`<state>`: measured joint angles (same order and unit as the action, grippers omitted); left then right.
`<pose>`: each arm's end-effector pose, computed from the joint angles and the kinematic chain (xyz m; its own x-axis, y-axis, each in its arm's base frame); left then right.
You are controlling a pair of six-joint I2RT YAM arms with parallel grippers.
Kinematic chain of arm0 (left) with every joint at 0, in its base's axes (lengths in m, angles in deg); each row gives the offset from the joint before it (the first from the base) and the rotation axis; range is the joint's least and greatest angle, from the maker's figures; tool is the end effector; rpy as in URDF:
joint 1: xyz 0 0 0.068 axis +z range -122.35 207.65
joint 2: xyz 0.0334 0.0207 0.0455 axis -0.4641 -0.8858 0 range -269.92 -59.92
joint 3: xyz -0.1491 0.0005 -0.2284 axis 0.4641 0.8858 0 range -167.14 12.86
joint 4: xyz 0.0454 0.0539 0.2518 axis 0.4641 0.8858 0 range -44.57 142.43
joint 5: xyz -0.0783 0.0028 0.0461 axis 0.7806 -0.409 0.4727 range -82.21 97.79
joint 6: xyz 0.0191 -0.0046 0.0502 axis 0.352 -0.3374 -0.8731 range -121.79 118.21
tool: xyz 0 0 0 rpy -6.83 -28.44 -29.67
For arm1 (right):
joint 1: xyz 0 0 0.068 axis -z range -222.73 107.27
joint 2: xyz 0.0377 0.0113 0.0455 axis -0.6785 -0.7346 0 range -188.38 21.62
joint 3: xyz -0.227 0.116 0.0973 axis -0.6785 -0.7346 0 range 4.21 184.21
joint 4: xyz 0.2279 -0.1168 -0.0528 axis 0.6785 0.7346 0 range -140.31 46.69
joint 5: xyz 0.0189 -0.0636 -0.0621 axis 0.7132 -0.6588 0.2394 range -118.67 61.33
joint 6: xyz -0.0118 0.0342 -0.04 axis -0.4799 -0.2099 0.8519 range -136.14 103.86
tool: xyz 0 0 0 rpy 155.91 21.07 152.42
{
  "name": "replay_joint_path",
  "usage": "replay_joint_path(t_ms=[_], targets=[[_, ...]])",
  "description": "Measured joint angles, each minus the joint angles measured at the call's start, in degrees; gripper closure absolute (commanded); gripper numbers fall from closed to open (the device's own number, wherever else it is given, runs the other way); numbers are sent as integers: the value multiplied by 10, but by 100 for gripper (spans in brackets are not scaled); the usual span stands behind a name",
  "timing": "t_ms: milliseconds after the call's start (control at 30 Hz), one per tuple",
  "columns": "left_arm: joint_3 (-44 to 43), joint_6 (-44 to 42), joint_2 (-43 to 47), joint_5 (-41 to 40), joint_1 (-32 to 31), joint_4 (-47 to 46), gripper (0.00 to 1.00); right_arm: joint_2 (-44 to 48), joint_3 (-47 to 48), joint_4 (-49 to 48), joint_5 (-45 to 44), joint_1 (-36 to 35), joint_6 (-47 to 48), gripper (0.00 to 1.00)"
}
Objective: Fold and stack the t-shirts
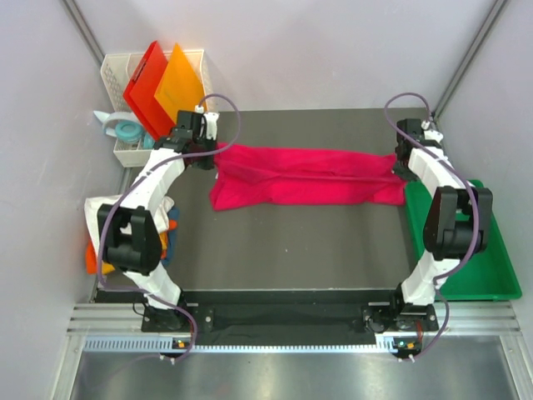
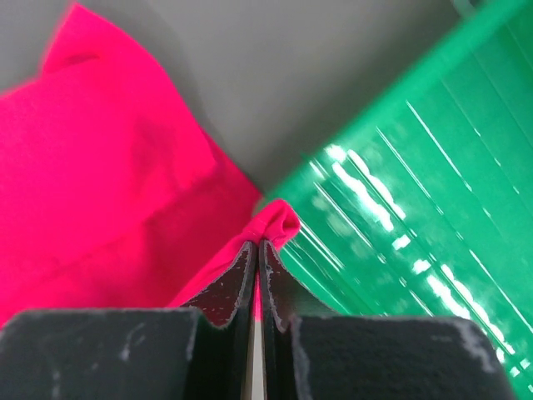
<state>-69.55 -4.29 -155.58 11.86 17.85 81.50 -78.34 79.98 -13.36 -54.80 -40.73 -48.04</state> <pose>0.3638 -0.0654 0.2954 -0.7372 0.1715 -0.6536 0.2478 0.9685 -0.0254 0.3641 -0.0283 0.2351 -0.6143 0.4962 -0.6135 0.6695 0.7393 -0.0725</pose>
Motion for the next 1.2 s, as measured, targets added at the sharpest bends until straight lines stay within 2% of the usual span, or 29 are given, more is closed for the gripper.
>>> replay_joint_path(t_ms=[433,900,1200], targets=[[-111,-6,-115,-19,0,-11,100,-118,125,7,2,0,9,100],[-132,-12,-165,-40,3,-15,100,-204,209,25,3,-1,19,100],[-155,-13,-183,-50,23,-15,100,-222,230,30,3,-1,21,100]])
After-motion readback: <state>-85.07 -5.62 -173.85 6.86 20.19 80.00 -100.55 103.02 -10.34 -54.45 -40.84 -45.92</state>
